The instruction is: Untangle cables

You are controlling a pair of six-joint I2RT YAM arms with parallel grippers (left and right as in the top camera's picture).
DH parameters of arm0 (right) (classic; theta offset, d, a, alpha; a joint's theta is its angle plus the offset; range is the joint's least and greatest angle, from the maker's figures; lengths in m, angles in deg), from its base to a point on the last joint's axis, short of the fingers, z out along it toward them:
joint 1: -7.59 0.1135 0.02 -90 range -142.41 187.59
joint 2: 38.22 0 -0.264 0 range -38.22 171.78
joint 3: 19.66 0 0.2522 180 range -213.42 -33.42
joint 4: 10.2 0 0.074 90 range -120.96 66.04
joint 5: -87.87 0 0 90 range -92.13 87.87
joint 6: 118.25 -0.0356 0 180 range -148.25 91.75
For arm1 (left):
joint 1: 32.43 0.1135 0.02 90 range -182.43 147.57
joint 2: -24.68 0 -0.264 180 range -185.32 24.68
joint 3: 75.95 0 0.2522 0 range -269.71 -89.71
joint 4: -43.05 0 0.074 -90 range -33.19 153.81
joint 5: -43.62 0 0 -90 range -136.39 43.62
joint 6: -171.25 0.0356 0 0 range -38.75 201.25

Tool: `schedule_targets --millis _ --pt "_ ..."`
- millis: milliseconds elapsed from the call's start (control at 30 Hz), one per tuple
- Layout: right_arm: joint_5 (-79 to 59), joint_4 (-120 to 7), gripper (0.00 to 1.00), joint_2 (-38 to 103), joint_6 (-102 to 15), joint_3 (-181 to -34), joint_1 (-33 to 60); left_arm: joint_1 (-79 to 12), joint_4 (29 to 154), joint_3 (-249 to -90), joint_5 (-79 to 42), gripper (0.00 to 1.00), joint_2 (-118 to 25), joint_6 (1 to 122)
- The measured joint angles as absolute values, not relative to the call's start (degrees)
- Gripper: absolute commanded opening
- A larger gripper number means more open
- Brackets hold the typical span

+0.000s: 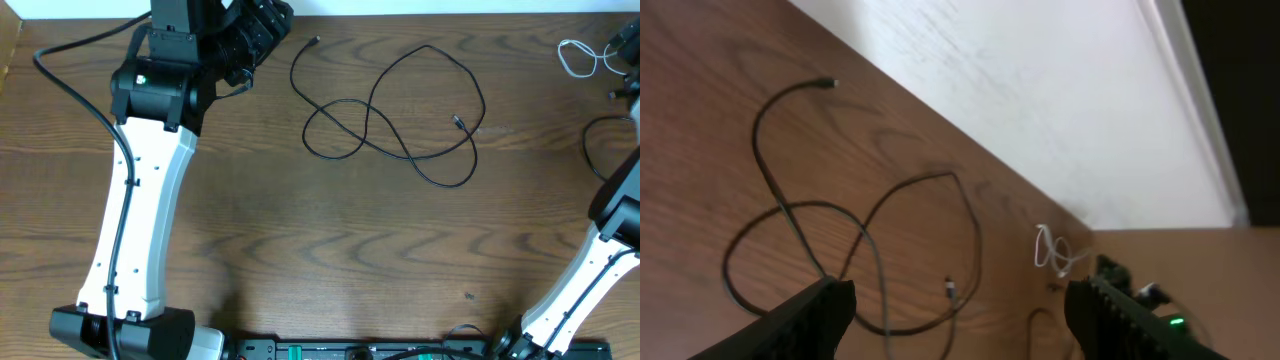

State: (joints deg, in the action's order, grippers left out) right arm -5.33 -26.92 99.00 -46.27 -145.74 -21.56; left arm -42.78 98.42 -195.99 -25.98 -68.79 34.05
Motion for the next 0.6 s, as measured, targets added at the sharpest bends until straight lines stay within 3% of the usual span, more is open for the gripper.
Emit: schedule_targets --millis 300,600 --pt "-19.34 -51.01 0.99 90.39 -45.38 -153.06 -20.90 -43.22 99.46 -195.99 -25.98 0.73 -69.09 50.29" --pt "-28.08 -65.57 0.99 80.64 -37.58 -155.40 -11.31 -42.73 105.23 -195.99 -28.25 0.73 -69.09 61.63"
